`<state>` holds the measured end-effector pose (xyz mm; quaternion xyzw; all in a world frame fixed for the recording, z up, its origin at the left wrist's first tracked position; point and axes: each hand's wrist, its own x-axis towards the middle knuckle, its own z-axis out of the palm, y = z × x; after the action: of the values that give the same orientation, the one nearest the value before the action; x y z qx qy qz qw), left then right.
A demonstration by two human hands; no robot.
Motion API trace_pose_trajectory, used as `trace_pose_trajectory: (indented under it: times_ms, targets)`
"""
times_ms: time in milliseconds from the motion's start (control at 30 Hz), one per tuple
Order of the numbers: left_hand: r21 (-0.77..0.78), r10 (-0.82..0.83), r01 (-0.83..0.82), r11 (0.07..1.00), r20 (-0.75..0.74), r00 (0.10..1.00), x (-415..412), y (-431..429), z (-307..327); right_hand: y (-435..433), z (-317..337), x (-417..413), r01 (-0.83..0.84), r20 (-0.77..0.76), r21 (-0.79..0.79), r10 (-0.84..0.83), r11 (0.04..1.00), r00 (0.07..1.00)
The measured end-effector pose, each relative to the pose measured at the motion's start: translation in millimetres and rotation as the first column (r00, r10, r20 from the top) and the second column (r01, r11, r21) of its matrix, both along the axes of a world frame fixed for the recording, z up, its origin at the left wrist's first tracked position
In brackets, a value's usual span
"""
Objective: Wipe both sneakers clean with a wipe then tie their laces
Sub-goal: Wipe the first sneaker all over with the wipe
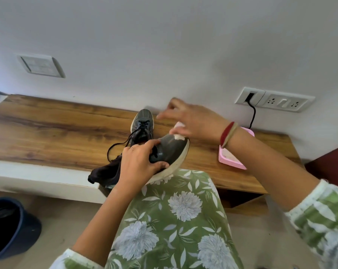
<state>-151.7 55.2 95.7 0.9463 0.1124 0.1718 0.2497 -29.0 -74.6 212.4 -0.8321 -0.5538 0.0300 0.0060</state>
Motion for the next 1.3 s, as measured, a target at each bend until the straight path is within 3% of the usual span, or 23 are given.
trace_pose_trajectory:
  times_ms: [100,200,267,333,400,433,533,633,700,767,867,967,1100,1167,1300]
  targets:
    - [-0.021,-0.005,0.004,1.000,-0.075,0.997,-1,1,-6,-18,-2,4,0.263,-0.262,0.322,-0.181,0.909,0.948]
    - [-0.029,-0.024,0.020,0.999,-0.139,0.990,1,0,-10,-38,-20,0,0.563,-0.588,0.346,-0.294,0.751,0.754]
    - [-0.034,-0.048,0.043,0.999,-0.184,0.982,3,0,-11,-50,-35,-8,0.757,-0.847,0.260,-0.235,0.600,0.477]
    - [-0.037,-0.077,0.071,0.997,-0.229,0.970,4,-1,-11,-61,-51,-15,0.908,-0.994,0.059,-0.060,0.414,0.092]
    - [-0.062,-0.100,0.086,0.994,-0.269,0.958,5,-1,-11,-67,-67,-27,0.929,-0.918,-0.203,0.270,0.311,-0.291]
    - [-0.094,-0.107,0.083,0.992,-0.287,0.952,6,-1,-11,-69,-77,-32,0.910,-0.815,-0.289,0.422,0.298,-0.397]
    - [-0.177,-0.136,0.078,0.981,-0.348,0.928,6,1,-11,-66,-94,-54,0.883,-0.643,-0.361,0.605,0.301,-0.469]
    - [-0.241,-0.158,0.067,0.968,-0.378,0.912,4,2,-12,-56,-93,-73,0.896,-0.715,-0.365,0.540,0.253,-0.444]
    - [-0.293,-0.142,0.034,0.955,-0.356,0.924,1,0,-12,-50,-93,-79,0.939,-0.809,-0.298,0.477,0.170,-0.343]
    - [-0.299,-0.106,0.000,0.954,-0.338,0.935,0,-4,-12,-49,-99,-82,0.986,-0.916,-0.140,0.366,0.088,-0.163]
    - [-0.349,-0.060,-0.055,0.936,-0.310,0.949,-2,-8,-14,-55,-105,-80,0.972,-0.971,0.234,-0.037,0.039,0.235]
    - [-0.367,-0.045,-0.081,0.927,-0.320,0.946,0,-11,-13,-58,-103,-72,0.819,-0.775,0.532,-0.265,0.215,0.574]
    - [-0.371,-0.060,-0.060,0.927,-0.302,0.951,1,-14,-7,-56,-108,-69,0.562,-0.386,0.613,-0.409,0.555,0.826]
    - [-0.372,-0.061,-0.049,0.927,-0.278,0.959,1,-16,-2,-56,-112,-69,0.484,-0.232,0.620,-0.445,0.617,0.865]
    - [-0.362,-0.069,-0.037,0.931,-0.276,0.959,1,-18,3,-58,-114,-73,0.467,-0.215,0.666,-0.450,0.582,0.867]
